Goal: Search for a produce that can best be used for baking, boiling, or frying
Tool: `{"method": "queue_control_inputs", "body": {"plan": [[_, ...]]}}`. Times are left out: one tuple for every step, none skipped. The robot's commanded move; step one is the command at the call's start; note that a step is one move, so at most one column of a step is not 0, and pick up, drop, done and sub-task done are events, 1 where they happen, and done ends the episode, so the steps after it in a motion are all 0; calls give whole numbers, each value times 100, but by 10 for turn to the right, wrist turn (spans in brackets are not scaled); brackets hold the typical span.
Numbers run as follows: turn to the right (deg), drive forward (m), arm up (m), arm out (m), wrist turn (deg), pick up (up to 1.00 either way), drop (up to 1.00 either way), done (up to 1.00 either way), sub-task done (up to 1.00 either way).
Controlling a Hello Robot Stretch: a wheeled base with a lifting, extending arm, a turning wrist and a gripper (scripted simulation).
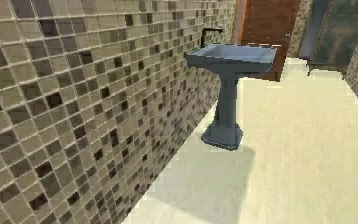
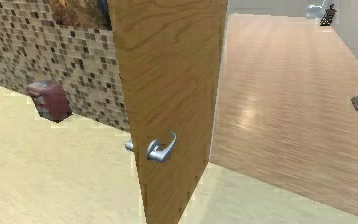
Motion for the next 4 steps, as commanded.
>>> {"method": "queue_control_inputs", "body": {"plan": [[240, 0, 0, 0, 0, 0, 0, 0, 0], [0, 50, 0, 0, 0, 0, 0, 0, 0], [240, 0, 0, 0, 0, 0, 0, 0, 0], [0, 100, 0, 0, 0, 0, 0, 0, 0]]}}
